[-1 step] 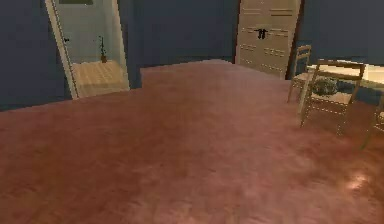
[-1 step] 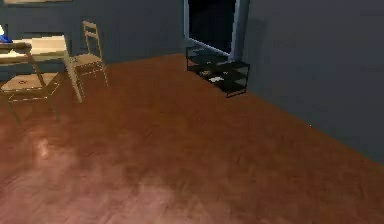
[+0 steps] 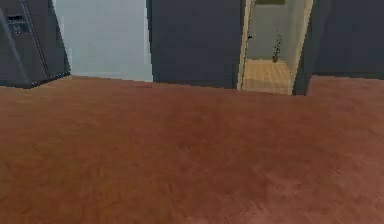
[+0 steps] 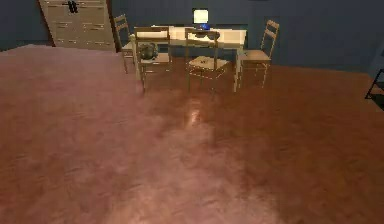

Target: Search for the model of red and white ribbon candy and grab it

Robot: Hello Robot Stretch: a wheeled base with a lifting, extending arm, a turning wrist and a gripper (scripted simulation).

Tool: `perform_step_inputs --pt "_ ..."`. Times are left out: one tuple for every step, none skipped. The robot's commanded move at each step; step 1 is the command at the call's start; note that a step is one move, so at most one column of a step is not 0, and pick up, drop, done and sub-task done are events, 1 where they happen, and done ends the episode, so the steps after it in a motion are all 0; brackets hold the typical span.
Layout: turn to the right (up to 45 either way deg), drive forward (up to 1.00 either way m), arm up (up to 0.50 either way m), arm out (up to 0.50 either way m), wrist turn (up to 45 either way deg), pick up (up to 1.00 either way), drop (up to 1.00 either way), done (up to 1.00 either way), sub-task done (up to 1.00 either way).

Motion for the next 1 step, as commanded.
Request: perform_step_inputs --pt "-45.0 0.0 0.0 0.0 0.0 0.0 0.0 0.0 0.0"
